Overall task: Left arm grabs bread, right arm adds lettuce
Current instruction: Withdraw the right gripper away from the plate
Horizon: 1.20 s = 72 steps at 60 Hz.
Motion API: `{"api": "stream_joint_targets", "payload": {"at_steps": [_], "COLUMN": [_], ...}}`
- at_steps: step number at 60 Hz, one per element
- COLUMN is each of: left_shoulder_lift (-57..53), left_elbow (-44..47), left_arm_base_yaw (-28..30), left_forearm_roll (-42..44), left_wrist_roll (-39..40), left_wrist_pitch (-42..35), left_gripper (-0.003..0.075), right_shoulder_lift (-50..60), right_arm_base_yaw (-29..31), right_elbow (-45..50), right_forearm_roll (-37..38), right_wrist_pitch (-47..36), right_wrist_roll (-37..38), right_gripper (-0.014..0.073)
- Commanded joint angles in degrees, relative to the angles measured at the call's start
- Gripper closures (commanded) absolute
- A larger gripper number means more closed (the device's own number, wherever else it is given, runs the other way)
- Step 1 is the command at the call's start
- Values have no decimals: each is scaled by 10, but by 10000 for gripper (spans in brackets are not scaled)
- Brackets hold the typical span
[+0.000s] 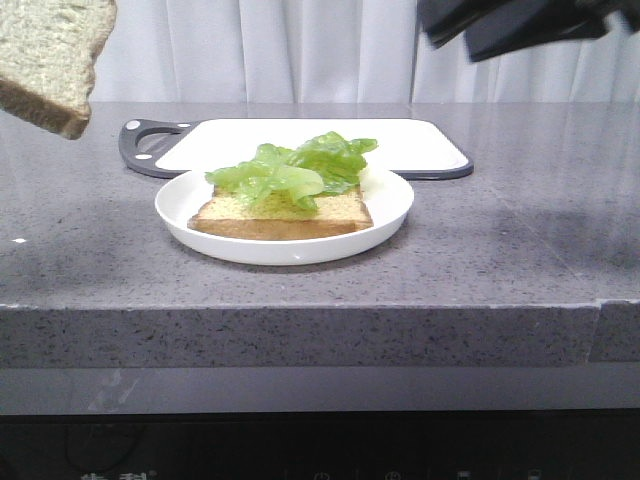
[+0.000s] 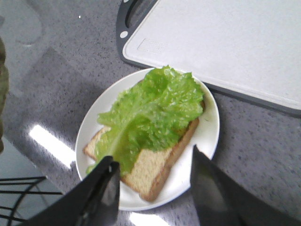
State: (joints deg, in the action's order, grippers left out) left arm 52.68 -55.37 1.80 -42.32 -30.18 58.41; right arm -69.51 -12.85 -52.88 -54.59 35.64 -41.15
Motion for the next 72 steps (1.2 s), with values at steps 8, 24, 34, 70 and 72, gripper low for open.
{"api": "stream_joint_targets", "payload": {"at_steps": [8,24,34,70,72], "left_shoulder_lift": [-6,-6,-6,47,62], "left_elbow": [-15,-15,-15,-15,-16], "left_arm_base_yaw": [1,1,1,1,1], "left_forearm_roll": [-31,-31,-31,-207,-232], "left_wrist_roll": [-2,-2,-2,-41,-63], "left_wrist_pitch": [-24,-24,-24,-10,8], "left_gripper": [741,741,741,741,741], "right_shoulder_lift": [122,242,303,332,332], "right_arm_base_yaw": [3,3,3,3,3], "right_elbow": [-18,-5,2,2,2], "right_forearm_roll": [243,386,386,383,383], "right_wrist_pitch": [69,152,164,178,178], "right_wrist_roll": [184,301,301,300,300], "right_gripper": [232,232,232,232,232]}}
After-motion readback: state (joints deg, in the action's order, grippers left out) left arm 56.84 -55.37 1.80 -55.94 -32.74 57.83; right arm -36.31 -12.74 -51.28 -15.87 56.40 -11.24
